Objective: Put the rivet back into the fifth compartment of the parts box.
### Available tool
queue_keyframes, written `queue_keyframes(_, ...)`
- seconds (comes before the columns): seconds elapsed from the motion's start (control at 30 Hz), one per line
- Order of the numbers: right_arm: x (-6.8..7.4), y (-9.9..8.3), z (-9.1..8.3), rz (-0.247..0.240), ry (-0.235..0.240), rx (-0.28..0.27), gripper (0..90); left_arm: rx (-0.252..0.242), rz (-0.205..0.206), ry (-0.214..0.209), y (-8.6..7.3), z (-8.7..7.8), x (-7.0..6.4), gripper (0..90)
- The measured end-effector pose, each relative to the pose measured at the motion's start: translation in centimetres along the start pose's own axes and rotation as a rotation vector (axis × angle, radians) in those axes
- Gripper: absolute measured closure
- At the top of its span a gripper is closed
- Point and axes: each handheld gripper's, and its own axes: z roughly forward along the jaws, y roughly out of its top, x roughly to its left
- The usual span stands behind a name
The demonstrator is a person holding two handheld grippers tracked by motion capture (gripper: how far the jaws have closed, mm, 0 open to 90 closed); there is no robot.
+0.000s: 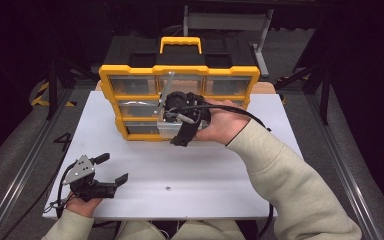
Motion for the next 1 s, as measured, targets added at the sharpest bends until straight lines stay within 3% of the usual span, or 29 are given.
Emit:
queue_keyframes(0.27, 1.7, -0.5, 2.1, -0.008, 0.033, 0.007, 14.4, -0.006, -0.003, 0.004, 0.0, 0.0, 0.0, 3.6)
queue_keyframes(0.77, 3.0, -1.7, 6.9, -0.019, 0.108, 0.029, 11.8, -0.003, -0.002, 0.004, 0.0, 0.0, 0.0, 3.6)
queue_keyframes(1.0, 3.6, -1.9, 8.4, -0.036, 0.097, 0.032, 11.1, -0.003, -0.001, 0.006, 0.0, 0.0, 0.0, 3.6)
